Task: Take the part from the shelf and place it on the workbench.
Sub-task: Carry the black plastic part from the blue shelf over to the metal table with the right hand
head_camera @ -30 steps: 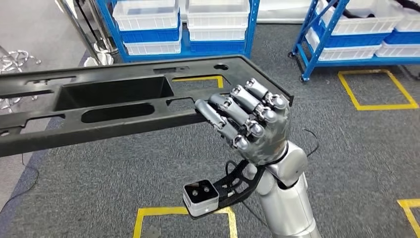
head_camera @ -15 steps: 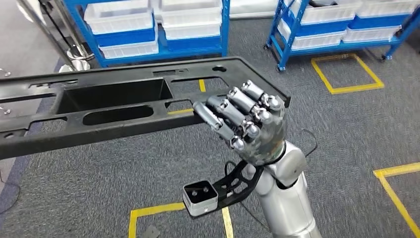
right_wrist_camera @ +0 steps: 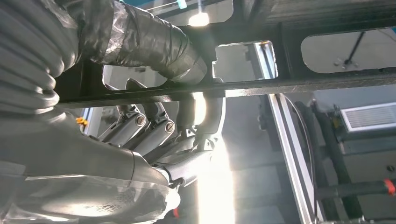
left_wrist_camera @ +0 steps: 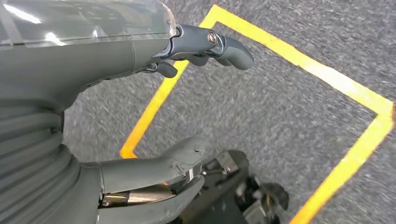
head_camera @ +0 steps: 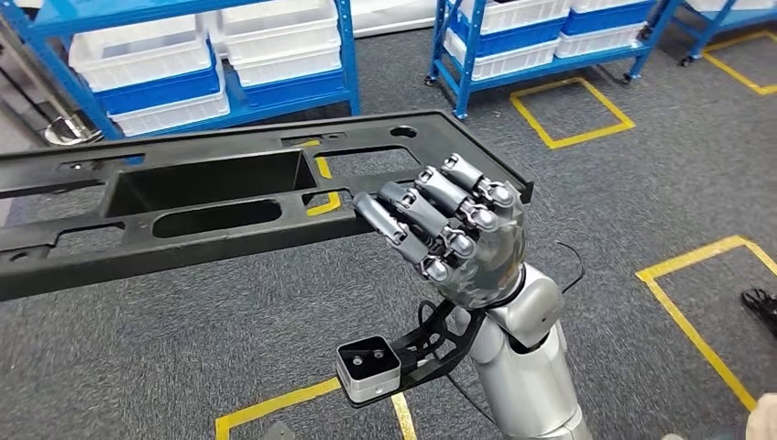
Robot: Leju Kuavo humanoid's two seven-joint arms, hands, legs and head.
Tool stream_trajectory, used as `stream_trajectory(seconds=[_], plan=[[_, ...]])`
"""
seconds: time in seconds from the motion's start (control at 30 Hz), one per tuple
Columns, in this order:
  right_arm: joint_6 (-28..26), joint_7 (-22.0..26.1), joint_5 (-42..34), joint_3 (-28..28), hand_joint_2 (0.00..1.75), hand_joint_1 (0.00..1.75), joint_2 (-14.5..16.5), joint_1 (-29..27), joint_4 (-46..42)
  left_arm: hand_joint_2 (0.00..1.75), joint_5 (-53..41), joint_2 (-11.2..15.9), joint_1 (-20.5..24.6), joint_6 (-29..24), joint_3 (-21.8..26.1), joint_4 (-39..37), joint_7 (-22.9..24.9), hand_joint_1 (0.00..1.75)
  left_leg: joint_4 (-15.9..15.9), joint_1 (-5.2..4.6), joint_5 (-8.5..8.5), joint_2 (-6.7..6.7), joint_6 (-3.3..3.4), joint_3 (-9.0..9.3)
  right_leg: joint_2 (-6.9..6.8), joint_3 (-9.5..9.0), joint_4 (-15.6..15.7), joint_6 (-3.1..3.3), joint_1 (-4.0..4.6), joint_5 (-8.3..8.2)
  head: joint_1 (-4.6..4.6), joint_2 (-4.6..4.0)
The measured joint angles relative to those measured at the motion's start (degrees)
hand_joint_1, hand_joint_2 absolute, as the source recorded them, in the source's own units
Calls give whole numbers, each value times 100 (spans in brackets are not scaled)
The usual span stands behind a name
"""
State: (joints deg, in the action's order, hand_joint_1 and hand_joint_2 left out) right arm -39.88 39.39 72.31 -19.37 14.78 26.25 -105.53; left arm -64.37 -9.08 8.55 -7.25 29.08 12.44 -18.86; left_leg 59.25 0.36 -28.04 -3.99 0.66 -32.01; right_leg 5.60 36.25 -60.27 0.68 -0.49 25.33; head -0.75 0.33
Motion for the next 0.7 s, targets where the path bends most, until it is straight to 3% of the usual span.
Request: stream_trajectory(seconds=[0.07,0.13,0.2,0.23,0.27,0.3,0.33,0.4,0.47,0.5,0.57,0.63,0.7], plan=[[-1,-1,-1,0,175,175,-2,-8,-2,175,-1,8,8,-1,-5,0,2,0,-80,-1,47,99,44,14,70,38,24,-82,-19,-43,2,0],[-1,-1,-1,-1,175,175,-9,-10,-3,175,-3,7,25,-4,-14,0,0,0,-182,18,125,234,113,29,-108,120,-117,-134,2,83,5,0],[-1,-2,-1,-1,175,175,-17,-13,-4,175,-2,7,28,-13,-24,0,-2,0,-227,17,165,381,153,19,-386,367,-671,-163,15,439,7,0],[-1,-2,-1,-1,175,175,-23,-21,-4,175,2,9,22,-17,-27,0,-3,0,-224,12,167,457,159,5,-455,525,-1033,-179,9,617,7,0],[-1,-2,1,-1,175,175,-30,-36,-5,175,4,13,15,-19,-29,0,-2,0,-220,8,167,539,160,-7,-486,641,-1314,-199,-1,718,7,0],[-1,-2,3,0,175,175,-38,-56,-11,175,4,16,14,-20,-32,0,-1,0,-214,7,166,620,160,-15,-509,671,-1427,-217,-14,718,6,0],[-1,-2,4,1,175,175,-45,-77,-22,175,1,18,18,-19,-36,0,2,0,-205,9,163,695,155,-20,-538,591,-1324,-232,-28,618,7,0],[-2,-2,5,1,175,175,-51,-108,-63,175,-25,17,34,-19,-47,0,14,0,-167,12,139,820,125,-26,-710,191,-638,-244,-39,303,7,0],[-2,-2,4,2,175,175,-53,-117,-109,175,-45,19,50,-22,-51,0,26,0,-98,-14,94,917,61,-42,-887,-103,-77,-196,-6,153,7,0],[-3,-2,3,7,175,175,-57,-123,-129,175,-49,20,58,-25,-51,0,31,0,-76,-30,76,964,29,-47,-915,-139,21,-160,13,155,5,0],[-3,-2,1,18,175,175,-73,-140,-162,175,-55,19,83,-27,-52,0,34,0,-65,-35,58,1065,-28,-38,-797,-119,34,-77,24,138,5,0],[-3,-2,-3,27,175,175,-89,-149,-193,175,-58,18,120,-26,-56,0,34,0,60,-7,-67,931,-91,-75,-688,-112,61,-7,7,104,4,0],[-3,-1,-9,31,175,175,-93,-156,-212,175,-67,19,139,-19,-63,0,45,0,601,19,-414,620,-138,-296,-577,-103,75,40,-16,76,4,0]])
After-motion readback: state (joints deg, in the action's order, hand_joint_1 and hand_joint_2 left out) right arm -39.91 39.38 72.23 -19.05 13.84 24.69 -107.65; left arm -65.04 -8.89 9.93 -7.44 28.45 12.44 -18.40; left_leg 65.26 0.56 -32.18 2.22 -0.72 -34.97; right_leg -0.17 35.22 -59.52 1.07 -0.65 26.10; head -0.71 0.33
